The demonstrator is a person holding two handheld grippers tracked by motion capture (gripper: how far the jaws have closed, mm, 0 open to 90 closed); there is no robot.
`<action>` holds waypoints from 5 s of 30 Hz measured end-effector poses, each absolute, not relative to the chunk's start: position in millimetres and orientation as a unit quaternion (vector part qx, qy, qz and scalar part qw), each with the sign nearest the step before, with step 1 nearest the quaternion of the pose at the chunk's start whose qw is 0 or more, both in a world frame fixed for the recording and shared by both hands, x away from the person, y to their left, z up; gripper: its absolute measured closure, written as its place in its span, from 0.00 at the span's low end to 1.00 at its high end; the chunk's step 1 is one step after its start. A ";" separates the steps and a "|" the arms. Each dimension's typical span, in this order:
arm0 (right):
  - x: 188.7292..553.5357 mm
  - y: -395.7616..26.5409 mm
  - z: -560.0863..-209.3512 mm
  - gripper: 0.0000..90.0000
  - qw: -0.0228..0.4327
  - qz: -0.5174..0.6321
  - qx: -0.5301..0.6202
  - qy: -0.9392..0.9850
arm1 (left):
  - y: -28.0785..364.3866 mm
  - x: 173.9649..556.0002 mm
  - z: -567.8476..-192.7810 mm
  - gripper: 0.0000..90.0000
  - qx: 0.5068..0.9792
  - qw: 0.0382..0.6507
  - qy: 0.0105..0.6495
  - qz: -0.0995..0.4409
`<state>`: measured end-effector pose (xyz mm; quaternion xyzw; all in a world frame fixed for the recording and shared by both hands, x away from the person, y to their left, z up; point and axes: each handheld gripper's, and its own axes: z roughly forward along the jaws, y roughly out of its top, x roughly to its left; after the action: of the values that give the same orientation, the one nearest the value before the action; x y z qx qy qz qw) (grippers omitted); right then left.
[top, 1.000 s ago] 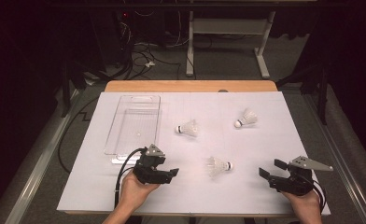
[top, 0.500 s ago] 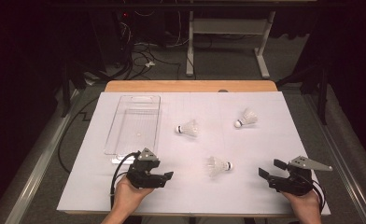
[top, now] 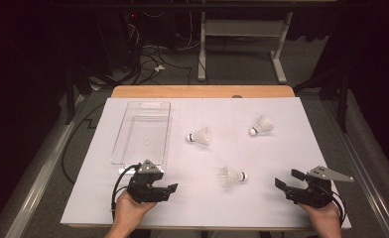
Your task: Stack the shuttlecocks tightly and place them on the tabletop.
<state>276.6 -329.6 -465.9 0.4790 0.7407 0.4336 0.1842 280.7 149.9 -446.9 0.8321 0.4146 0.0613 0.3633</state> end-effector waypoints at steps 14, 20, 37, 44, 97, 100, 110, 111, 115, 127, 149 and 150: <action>276.5 -329.3 -465.9 0.25 0.185 0.433 0.479 0.741 | 164.1 274.6 -447.2 0.38 0.828 0.359 0.425 0.073; 276.4 -329.0 -465.9 0.25 0.185 0.433 0.479 0.741 | 169.1 273.0 -447.0 0.38 0.825 0.359 0.430 0.075; 276.4 -328.1 -465.8 0.25 0.185 0.432 0.479 0.741 | 186.5 267.8 -444.6 0.38 0.815 0.365 0.441 0.089; 276.6 -328.4 -466.0 0.25 0.185 0.432 0.480 0.741 | 193.7 266.4 -444.5 0.38 0.809 0.368 0.448 0.097; 275.6 -331.2 -465.2 0.25 0.195 0.429 0.486 0.736 | 248.9 247.2 -462.1 0.34 0.739 0.414 0.512 0.140; 274.6 -330.9 -464.5 0.25 0.195 0.429 0.487 0.735 | 250.4 247.7 -462.9 0.34 0.735 0.418 0.517 0.136; 272.3 -329.0 -460.8 0.26 0.206 0.432 0.482 0.734 | 246.5 245.8 -463.0 0.34 0.737 0.417 0.510 0.151; 272.0 -328.4 -459.9 0.26 0.206 0.434 0.483 0.732 | 246.3 246.0 -462.9 0.34 0.738 0.416 0.509 0.151; 272.9 -327.0 -459.1 0.25 0.212 0.435 0.481 0.731 | 246.0 246.5 -463.3 0.34 0.739 0.416 0.509 0.150; 275.6 -328.7 -452.9 0.22 0.215 0.446 0.491 0.717 | 246.6 246.9 -464.0 0.34 0.739 0.417 0.508 0.148; 298.0 -314.0 -447.2 0.23 0.217 0.448 0.491 0.715 | 247.3 247.0 -464.4 0.34 0.735 0.423 0.511 0.144; 299.2 -312.8 -446.7 0.23 0.216 0.448 0.490 0.716 | 247.4 247.0 -464.3 0.34 0.735 0.423 0.511 0.144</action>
<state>299.2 -312.8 -446.7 0.4905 0.7159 0.4476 0.2158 247.0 247.4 -464.3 0.7346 0.5105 0.1442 0.4230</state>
